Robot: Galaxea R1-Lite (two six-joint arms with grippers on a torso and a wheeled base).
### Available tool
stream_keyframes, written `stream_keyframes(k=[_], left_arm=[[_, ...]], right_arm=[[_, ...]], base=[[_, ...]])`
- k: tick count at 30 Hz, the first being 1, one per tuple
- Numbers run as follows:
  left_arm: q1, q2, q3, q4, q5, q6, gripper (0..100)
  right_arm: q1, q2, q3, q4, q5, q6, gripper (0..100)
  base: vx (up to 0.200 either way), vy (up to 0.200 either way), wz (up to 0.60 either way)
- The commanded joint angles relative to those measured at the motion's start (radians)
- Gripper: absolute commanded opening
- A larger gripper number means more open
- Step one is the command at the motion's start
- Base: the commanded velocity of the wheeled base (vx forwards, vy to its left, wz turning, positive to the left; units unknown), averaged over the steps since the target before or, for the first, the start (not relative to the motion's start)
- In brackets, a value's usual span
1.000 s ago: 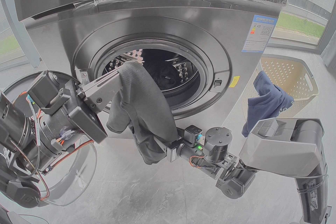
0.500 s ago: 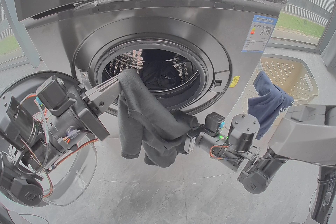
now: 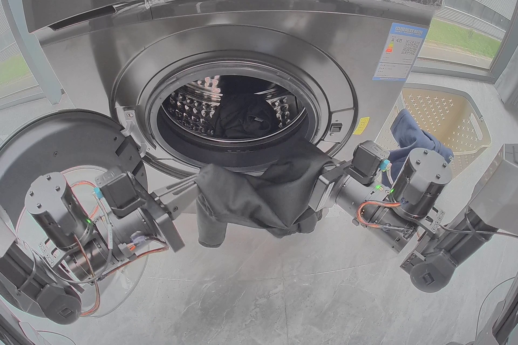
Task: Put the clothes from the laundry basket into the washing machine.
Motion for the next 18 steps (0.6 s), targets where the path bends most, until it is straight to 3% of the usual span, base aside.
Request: stream_keyframes(k=[1, 7, 8, 11, 13, 15, 16, 18], left_arm=[[-0.002, 0.084, 0.03, -0.002, 0.001, 0.02, 0], [0.007, 0.098, 0.045, -0.002, -0.007, 0.028, 0], [0.006, 0.098, 0.058, 0.0, -0.011, 0.028, 100], [-0.003, 0.117, 0.105, -0.002, -0.013, 0.031, 100], [-0.016, 0.14, 0.147, -0.003, -0.013, 0.054, 100], [-0.026, 0.156, 0.183, -0.002, -0.016, 0.085, 100], [-0.033, 0.183, 0.22, -0.003, -0.022, 0.129, 100], [-0.033, 0.213, 0.253, -0.005, -0.042, 0.177, 100]], right_arm=[[0.013, -0.047, 0.003, 0.001, -0.001, 0.003, 0], [0.024, -0.047, -0.001, 0.003, -0.003, 0.003, 0], [0.024, -0.047, -0.003, 0.003, -0.003, 0.003, 0], [0.024, -0.044, -0.009, 0.004, -0.003, 0.003, 0], [0.024, -0.042, -0.008, 0.003, -0.003, 0.003, 0], [0.024, -0.04, -0.008, 0.001, -0.003, 0.004, 0], [0.024, -0.04, -0.008, 0.001, -0.003, 0.007, 0], [0.024, -0.042, -0.009, 0.001, -0.003, 0.009, 0]], base=[[0.0, 0.0, 0.0], [0.0, 0.0, 0.0], [0.0, 0.0, 0.0], [0.0, 0.0, 0.0], [0.0, 0.0, 0.0], [0.0, 0.0, 0.0], [0.0, 0.0, 0.0], [0.0, 0.0, 0.0]])
